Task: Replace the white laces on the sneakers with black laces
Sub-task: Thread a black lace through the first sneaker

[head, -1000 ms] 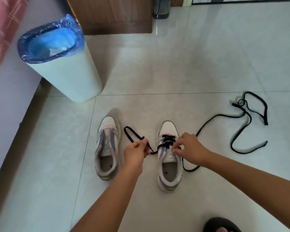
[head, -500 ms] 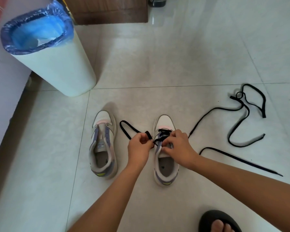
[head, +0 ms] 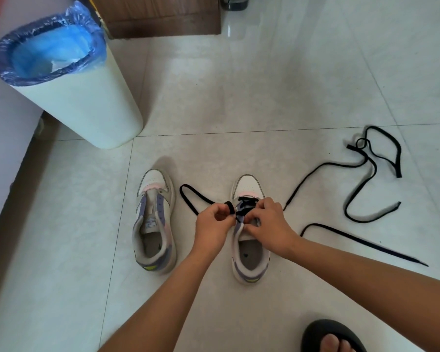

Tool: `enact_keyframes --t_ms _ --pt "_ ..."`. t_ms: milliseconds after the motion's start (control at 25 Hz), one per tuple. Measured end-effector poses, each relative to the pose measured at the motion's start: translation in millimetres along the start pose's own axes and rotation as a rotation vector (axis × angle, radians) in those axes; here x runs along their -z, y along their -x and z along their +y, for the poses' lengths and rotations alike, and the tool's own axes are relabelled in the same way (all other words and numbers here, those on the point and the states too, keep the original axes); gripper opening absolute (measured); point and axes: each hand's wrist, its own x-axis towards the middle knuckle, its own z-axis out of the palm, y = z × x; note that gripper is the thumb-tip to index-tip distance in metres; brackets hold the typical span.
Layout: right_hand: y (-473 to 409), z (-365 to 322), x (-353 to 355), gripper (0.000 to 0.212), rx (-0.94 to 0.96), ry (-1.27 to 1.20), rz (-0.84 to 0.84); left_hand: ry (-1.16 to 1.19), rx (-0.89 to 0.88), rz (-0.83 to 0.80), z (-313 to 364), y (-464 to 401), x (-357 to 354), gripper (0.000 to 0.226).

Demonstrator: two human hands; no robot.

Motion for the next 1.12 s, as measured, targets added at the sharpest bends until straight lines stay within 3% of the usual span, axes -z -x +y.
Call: enact_keyframes --t_ms 200,280,400,480,520,600,680,800,880,920,1000,1120 --pt "-0.1 -1.4 -2.3 0.017 0.008 0.043 0.006 -0.047 -0.063 -0.047 -1.3 6.8 -2.0 0.012" --pt "1.0 -5.5 -2.6 0.019 0.02 0.135 -0.038 -0.165 -0.106 -0.051 -4.8 17.6 -0.7 0.024" --pt "2.9 -12.0 -0.8 0.023 0.052 0.337 -0.124 -0.784 -0.291 -0.178 -28.9 40.8 -3.4 0.047" --pt "7.6 -19.3 4.9 0.031 0.067 0.467 -0.213 -1.022 -0.197 -0.21 -36.0 48.8 -10.8 0.045" --pt "11.0 -22.9 8.1 0.035 0.082 0.521 -0.245 -1.025 -0.117 -0.193 -33.8 47.5 -15.1 0.036" --pt "18.4 -22.9 14.0 0.043 0.223 0.607 -0.112 -1.015 0.0 -0.148 -25.9 38.9 -22.2 0.026" --pt "30.2 -11.1 22.0 0.027 0.375 0.728 -0.03 -1.023 0.01 -0.106 -19.2 31.7 -24.2 0.028" --pt "76.1 30.8 31.2 0.023 0.55 0.937 -0.21 -0.995 0.043 -0.073 -11.8 22.0 -18.9 0.029" --pt "119.8 66.5 32.8 0.008 0.585 1.124 -0.366 -1.021 0.049 -0.077 -8.1 17.0 -16.2 0.029" --pt "135.1 84.2 31.5 0.019 0.56 1.165 -0.454 -1.013 0.059 -0.067 -7.3 14.9 -15.7 0.03" --pt "136.3 107.0 35.7 0.036 0.505 1.081 -0.508 -0.984 0.075 -0.055 -6.6 12.9 -14.6 0.032" --pt "88.9 65.8 48.6 0.019 0.612 0.928 -0.298 -0.921 0.095 -0.077 -7.0 12.1 -14.8 0.03"
